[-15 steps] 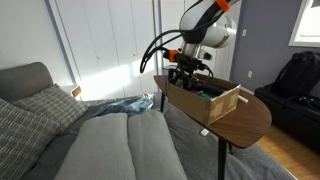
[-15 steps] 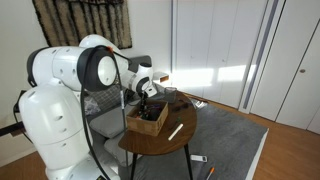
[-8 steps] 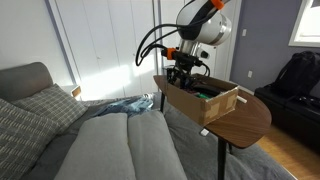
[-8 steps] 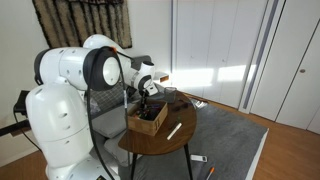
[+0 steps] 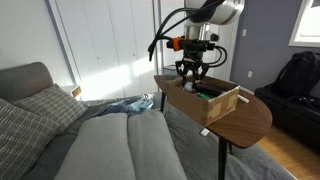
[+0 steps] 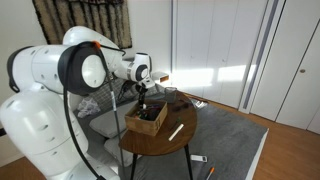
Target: Pick up the white ball from the cardboard box and put it in the gray pen holder
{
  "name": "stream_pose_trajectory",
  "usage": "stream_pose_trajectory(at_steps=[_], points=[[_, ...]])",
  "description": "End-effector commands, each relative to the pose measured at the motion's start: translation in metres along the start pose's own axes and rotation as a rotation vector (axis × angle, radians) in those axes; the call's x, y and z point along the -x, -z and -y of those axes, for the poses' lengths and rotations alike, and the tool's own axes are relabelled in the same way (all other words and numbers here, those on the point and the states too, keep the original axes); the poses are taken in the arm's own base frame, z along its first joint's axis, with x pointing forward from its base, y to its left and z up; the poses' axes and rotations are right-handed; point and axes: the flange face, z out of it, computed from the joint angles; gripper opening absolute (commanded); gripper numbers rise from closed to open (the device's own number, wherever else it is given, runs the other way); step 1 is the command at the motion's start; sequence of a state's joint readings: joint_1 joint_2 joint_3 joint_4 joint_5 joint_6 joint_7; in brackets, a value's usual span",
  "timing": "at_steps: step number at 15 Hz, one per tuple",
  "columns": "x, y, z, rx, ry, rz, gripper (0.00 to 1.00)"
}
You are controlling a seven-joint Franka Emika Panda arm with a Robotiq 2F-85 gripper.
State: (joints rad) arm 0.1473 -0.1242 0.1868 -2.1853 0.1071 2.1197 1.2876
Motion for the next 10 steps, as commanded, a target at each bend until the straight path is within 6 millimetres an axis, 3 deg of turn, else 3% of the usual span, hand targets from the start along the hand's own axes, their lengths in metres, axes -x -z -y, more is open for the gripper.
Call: stream_pose_trajectory(at_steps=[1,5,7,8,10], points=[[0.0,0.043,-0.025,0.027,-0.045,-0.124,0.2],[-0.03,0.072,-0.023,-0.054,0.064,-0.241,0.2],[-0.047,0.073,-0.021,-0.117,0.122,-0.238,0.2],[-0.035,0.07,-0.021,-0.076,0.076,-0.222,0.45],[-0.049,0.072,-0.021,-0.098,0.101,-0.231,0.45]])
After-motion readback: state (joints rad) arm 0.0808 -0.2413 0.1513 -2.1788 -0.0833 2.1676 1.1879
